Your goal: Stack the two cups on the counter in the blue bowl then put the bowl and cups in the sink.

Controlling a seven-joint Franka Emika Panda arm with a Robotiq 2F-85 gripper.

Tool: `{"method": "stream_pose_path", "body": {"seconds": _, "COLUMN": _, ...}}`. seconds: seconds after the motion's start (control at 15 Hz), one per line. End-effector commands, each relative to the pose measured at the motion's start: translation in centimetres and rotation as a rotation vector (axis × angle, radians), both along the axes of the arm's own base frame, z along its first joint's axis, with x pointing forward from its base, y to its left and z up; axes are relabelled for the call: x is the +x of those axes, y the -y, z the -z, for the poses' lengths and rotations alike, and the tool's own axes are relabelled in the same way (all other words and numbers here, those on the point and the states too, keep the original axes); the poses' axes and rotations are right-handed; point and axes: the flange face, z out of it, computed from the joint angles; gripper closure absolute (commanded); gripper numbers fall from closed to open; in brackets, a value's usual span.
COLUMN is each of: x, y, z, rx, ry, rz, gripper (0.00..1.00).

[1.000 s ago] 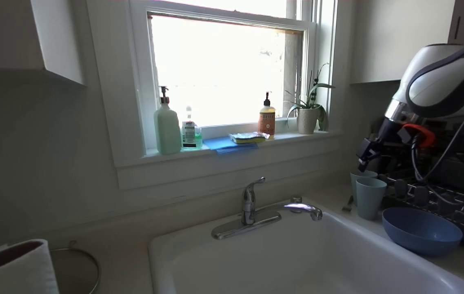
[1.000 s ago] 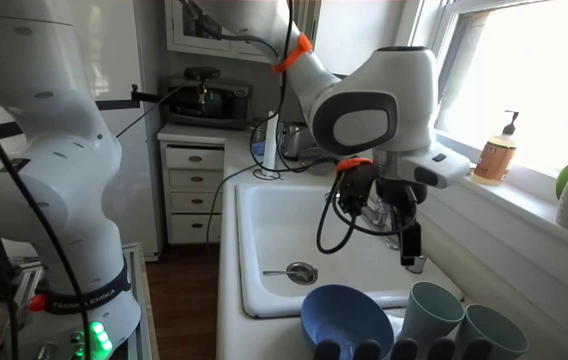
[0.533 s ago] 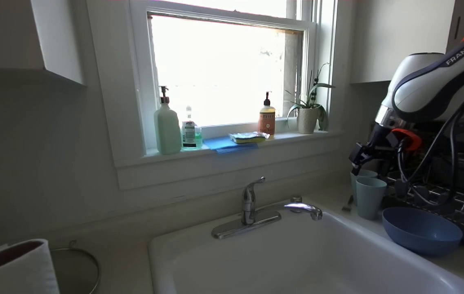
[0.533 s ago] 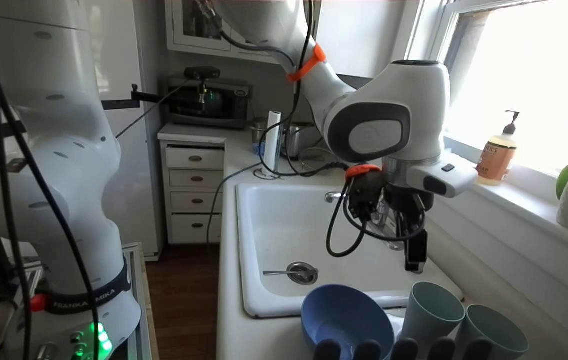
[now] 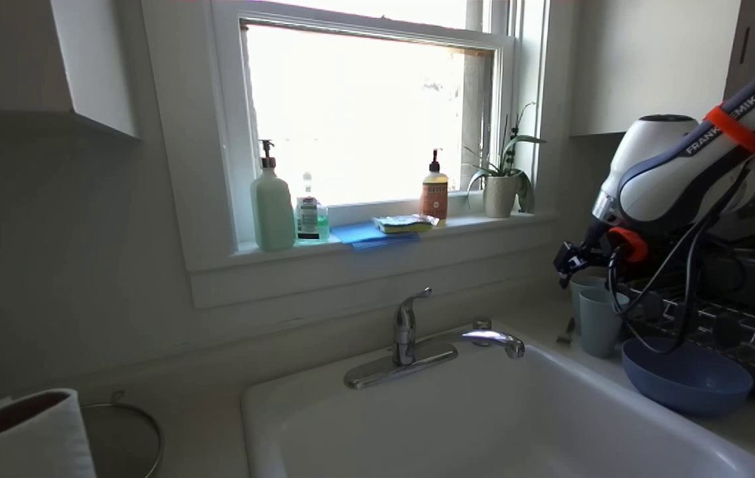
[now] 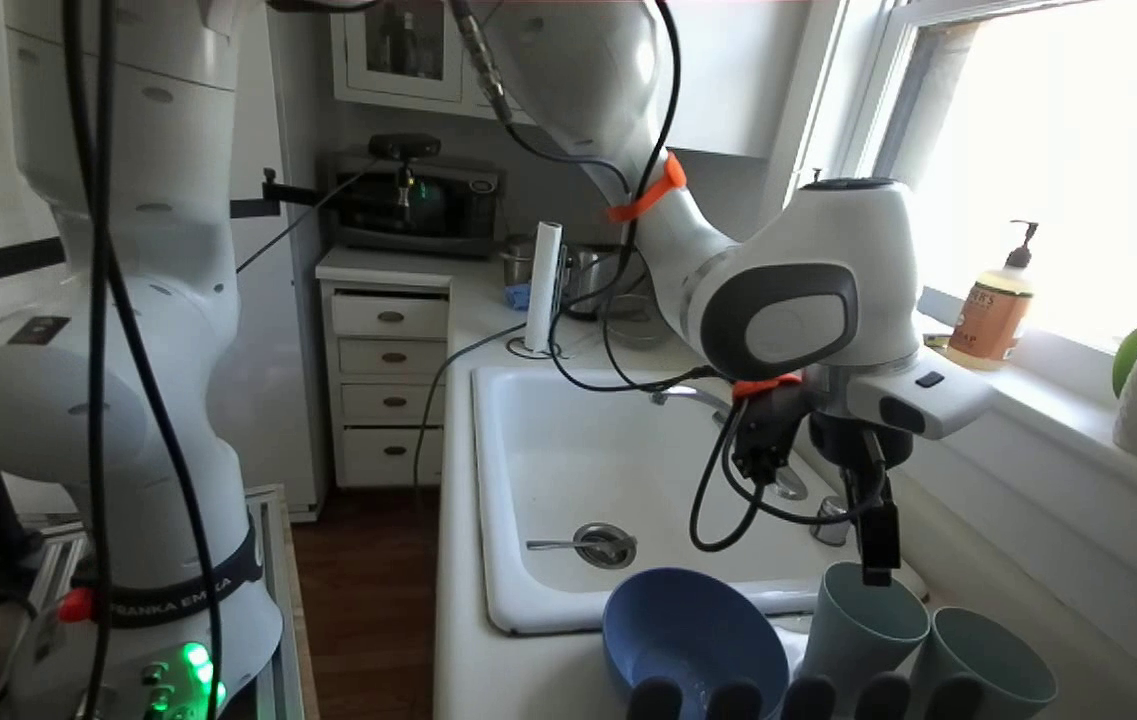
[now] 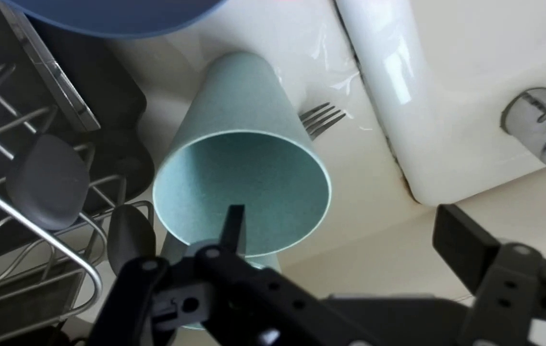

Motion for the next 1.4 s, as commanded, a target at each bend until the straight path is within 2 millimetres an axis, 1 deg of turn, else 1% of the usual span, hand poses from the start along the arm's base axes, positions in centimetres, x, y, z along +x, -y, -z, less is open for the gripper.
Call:
{"method": "stream_pose_path", "body": {"seconds": 0.0, "x": 2.4, "y": 1.0, "z": 1.6, "rx": -0.019, "ry": -0.029, "rz": 0.058, "gripper": 0.0}}
{"method": "stream_pose_path", "body": {"seconds": 0.07, "x": 2.6, "y": 1.2, "z": 2.1, "rx": -0.015, "ry": -0.048, "rz": 0.077, "gripper": 0.24}}
{"method": "stream_pose_path", "body": {"seconds": 0.13, "x": 2.9, "y": 1.4, "z": 2.5, "rx": -0.014, "ry": -0.072, "rz": 0.095, "gripper": 0.26}}
{"method": "stream_pose_path", "body": {"seconds": 0.33, "x": 3.5, "y": 1.5, "z": 3.3, "rx": -0.005, "ry": -0.122, "rz": 0.128, "gripper": 0.5}}
{"method": "stream_pose_path", "body": {"seconds": 0.47, "x": 3.8, "y": 1.5, "z": 3.6, "rx": 0.004, "ry": -0.155, "rz": 0.139, "gripper": 0.62}}
{"method": "stream_pose_path", "body": {"seconds": 0.53, "x": 3.9, "y": 1.5, "z": 3.8, "rx": 0.009, "ry": -0.166, "rz": 0.144, "gripper": 0.7}}
{"method": "stream_pose_path", "body": {"seconds": 0.8, "x": 4.4, "y": 1.1, "z": 2.9, "rx": 0.039, "ry": -0.19, "rz": 0.145, "gripper": 0.97}}
{"method": "stream_pose_path", "body": {"seconds": 0.87, "x": 4.4, "y": 1.1, "z": 2.6, "rx": 0.04, "ry": -0.191, "rz": 0.146, "gripper": 1.0}}
{"method": "stream_pose_path", "body": {"seconds": 1.2, "x": 4.7, "y": 1.3, "z": 1.4, "rx": 0.03, "ry": -0.21, "rz": 0.163, "gripper": 0.99}}
{"method": "stream_pose_path", "body": {"seconds": 1.33, "x": 4.7, "y": 1.2, "z": 0.7, "rx": 0.029, "ry": -0.214, "rz": 0.173, "gripper": 0.99}}
